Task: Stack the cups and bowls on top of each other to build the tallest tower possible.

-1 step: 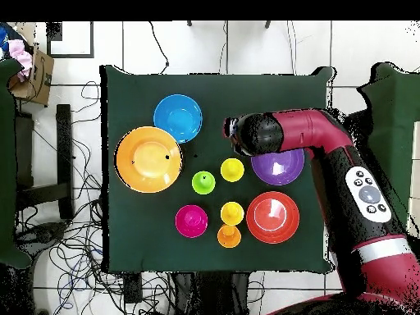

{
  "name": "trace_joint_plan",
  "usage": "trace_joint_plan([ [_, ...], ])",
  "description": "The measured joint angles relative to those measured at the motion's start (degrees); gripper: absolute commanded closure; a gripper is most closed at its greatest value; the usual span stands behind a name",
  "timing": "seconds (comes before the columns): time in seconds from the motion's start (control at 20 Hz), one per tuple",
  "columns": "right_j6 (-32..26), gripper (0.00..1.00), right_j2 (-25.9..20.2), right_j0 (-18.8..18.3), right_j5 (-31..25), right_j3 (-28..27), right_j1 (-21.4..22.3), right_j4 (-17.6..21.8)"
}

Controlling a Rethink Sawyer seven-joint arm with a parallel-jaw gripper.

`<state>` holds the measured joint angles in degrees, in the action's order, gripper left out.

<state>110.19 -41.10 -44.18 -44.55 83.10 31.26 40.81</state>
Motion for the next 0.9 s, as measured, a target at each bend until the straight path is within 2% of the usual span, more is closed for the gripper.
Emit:
trace_joint_plan([
  [0.35,0.0,0.0,2.0,0.3,-1.2,0.0,3.0,0.1],
  [0.9,0.0,0.0,6.9,2.0,-1.2,0.1,2.4,2.6],
])
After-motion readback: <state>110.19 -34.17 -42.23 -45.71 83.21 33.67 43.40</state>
